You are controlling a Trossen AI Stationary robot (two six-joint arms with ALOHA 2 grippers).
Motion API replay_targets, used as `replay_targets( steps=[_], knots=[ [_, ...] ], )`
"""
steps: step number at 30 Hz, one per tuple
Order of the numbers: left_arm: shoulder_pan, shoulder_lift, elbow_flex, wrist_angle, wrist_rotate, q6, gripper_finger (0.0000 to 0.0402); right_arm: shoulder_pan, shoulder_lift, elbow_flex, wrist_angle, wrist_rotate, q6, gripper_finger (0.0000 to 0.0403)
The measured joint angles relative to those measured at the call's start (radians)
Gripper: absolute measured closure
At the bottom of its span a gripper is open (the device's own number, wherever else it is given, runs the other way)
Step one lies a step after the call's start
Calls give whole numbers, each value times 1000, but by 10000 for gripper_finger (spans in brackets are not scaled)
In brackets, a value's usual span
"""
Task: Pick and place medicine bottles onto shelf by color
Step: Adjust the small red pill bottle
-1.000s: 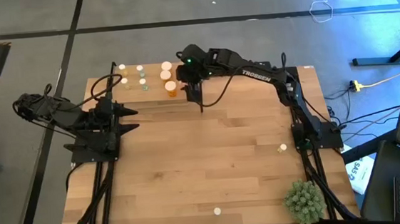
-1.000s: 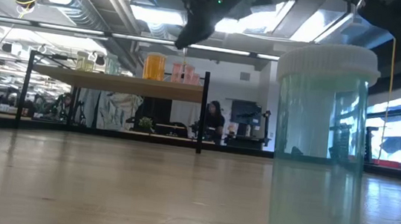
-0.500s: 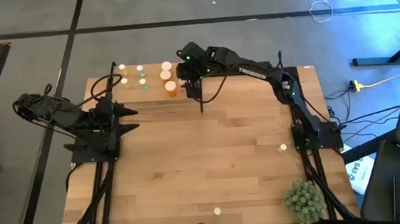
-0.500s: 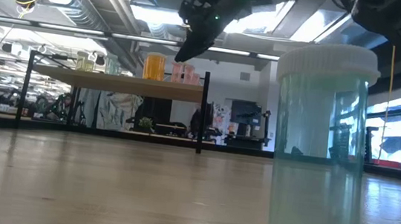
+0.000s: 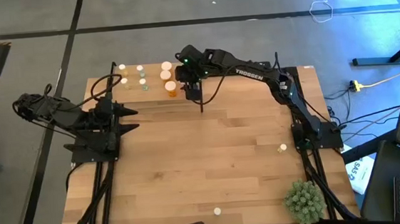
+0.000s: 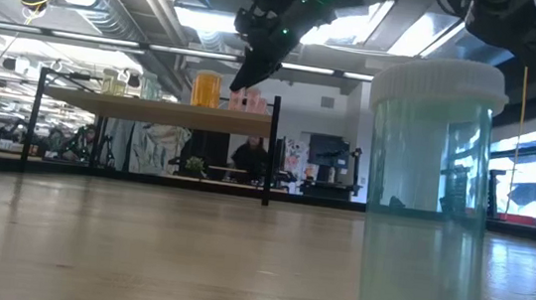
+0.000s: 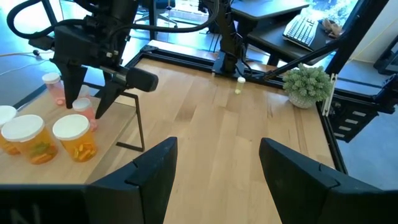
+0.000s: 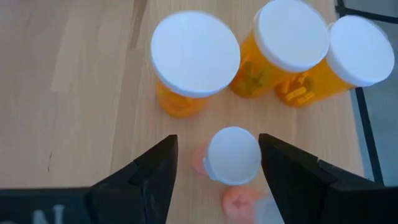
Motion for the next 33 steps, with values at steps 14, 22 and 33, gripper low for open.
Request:
replay_targets(
  steps=[14, 22, 33],
  knots=[
    [0, 0, 0, 0, 0, 0, 178, 0, 0, 0, 1, 1, 1, 177],
    [0, 0, 0, 0, 0, 0, 178, 0, 0, 0, 2, 39, 1, 177],
    [0, 0, 0, 0, 0, 0, 178, 0, 0, 0, -4, 53, 3, 208]
  ],
)
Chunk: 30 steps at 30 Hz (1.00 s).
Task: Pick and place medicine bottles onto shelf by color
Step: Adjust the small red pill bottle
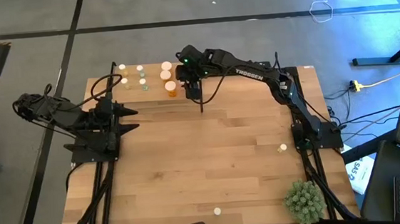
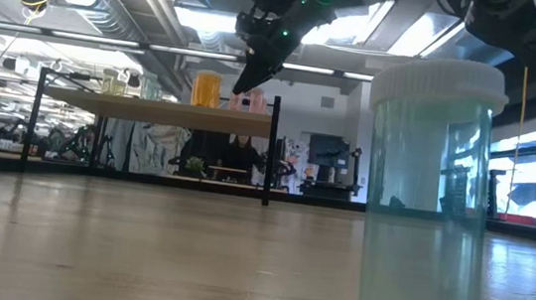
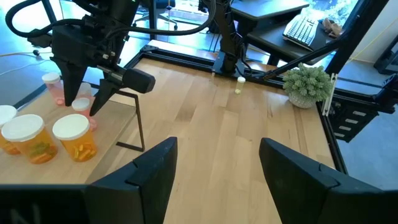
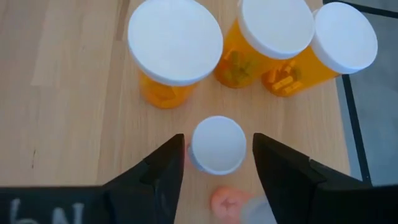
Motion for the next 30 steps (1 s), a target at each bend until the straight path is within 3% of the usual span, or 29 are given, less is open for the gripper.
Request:
replay_targets(
  steps=[7, 30],
  knots=[
    [0, 0, 0, 0, 0, 0, 178, 0, 0, 0, -2, -1, 0, 232],
    [0, 0, 0, 0, 0, 0, 178, 0, -1, 17, -5, -1, 0, 234]
  ],
)
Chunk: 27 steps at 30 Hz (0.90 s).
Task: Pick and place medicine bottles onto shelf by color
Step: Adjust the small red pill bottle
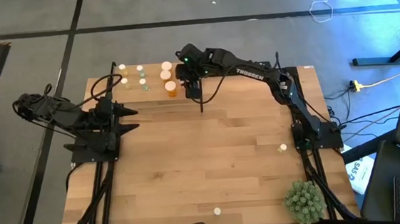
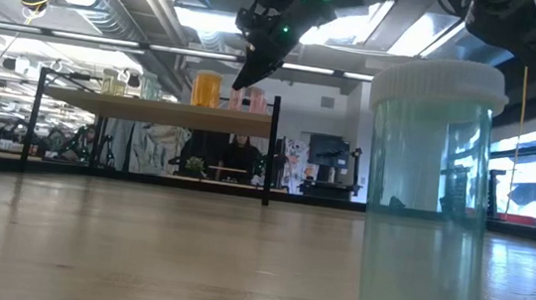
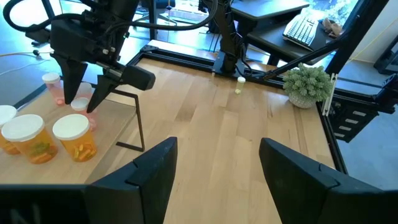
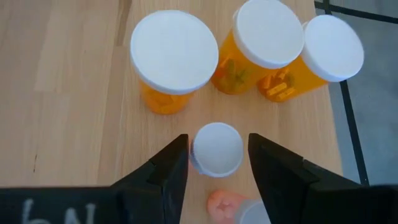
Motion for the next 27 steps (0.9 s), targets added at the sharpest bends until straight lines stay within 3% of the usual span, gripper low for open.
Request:
replay_targets(
  steps=[27],
  knots=[
    [0, 0, 0, 0, 0, 0, 178, 0, 0, 6, -30, -29, 1, 235]
  ],
)
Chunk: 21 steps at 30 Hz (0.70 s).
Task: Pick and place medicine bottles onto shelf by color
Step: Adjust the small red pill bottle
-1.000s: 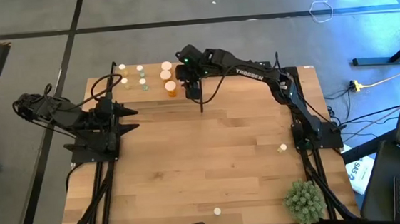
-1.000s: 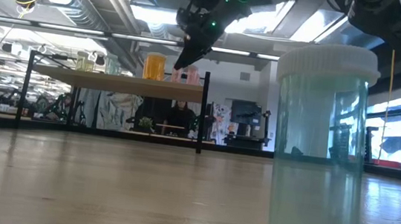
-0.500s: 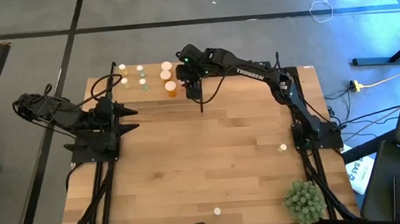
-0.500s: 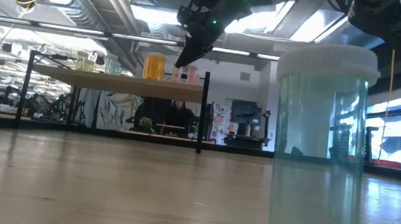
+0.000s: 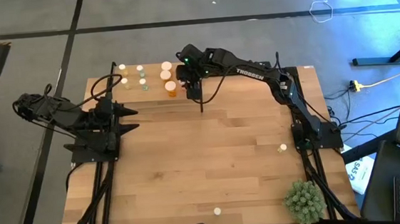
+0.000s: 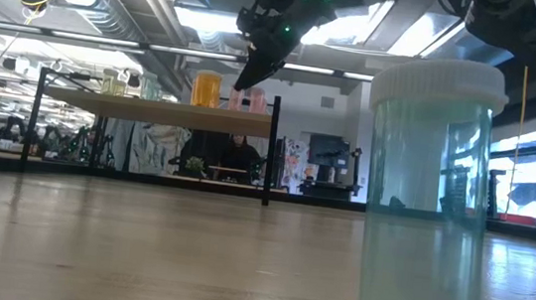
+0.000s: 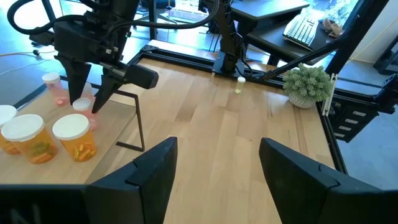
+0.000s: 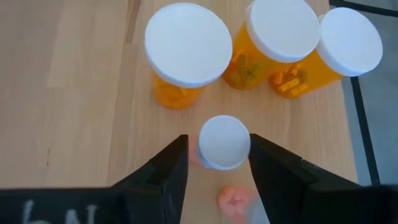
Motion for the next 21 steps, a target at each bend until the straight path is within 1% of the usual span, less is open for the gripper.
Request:
replay_targets(
  steps=[10, 21],
  knots=[
    [0, 0, 0, 0, 0, 0, 178, 0, 0, 0, 0, -6, 0, 275],
    [0, 0, 0, 0, 0, 0, 178, 0, 0, 0, 0, -6, 0, 278]
  ],
)
